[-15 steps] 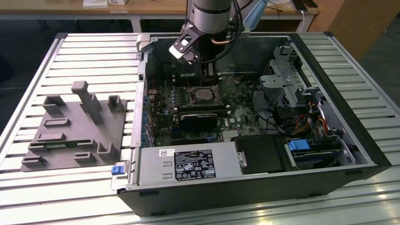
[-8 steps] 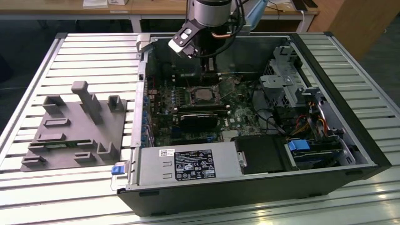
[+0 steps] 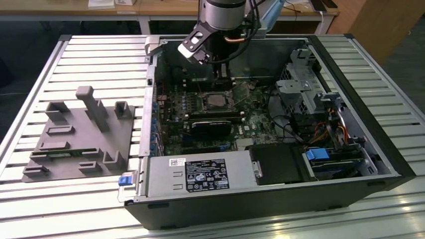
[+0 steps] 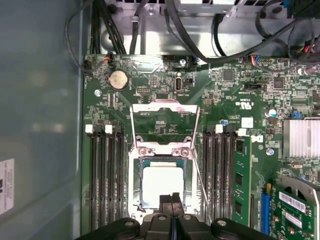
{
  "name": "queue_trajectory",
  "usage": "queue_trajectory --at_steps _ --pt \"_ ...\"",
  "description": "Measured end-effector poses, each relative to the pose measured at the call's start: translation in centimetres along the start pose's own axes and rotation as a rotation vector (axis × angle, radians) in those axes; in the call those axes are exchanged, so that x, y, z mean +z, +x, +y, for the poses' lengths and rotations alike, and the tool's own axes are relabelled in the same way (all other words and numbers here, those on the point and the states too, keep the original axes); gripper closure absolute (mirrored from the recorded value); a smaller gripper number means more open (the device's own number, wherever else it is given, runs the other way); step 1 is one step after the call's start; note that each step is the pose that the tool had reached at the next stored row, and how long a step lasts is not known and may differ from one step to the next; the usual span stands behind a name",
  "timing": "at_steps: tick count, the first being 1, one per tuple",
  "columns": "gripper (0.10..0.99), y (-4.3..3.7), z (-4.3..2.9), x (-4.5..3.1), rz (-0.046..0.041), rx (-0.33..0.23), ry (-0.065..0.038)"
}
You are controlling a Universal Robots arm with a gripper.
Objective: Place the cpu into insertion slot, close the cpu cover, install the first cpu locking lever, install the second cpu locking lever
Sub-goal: 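Close the cpu cover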
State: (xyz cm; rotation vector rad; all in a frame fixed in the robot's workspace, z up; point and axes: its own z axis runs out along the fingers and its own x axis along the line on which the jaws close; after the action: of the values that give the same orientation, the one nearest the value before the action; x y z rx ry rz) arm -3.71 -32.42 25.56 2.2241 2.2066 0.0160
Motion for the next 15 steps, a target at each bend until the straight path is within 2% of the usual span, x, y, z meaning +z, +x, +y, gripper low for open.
queue_trajectory --at_steps 3,8,15 --pt "0.98 -0.15 0.11 0.01 0.0 0.0 0.0" --pt "0.98 -0.15 1.93 0.02 0.0004 0.0 0.0" --pt "0.98 -0.14 2.75 -0.54 0.0016 0.0 0.0"
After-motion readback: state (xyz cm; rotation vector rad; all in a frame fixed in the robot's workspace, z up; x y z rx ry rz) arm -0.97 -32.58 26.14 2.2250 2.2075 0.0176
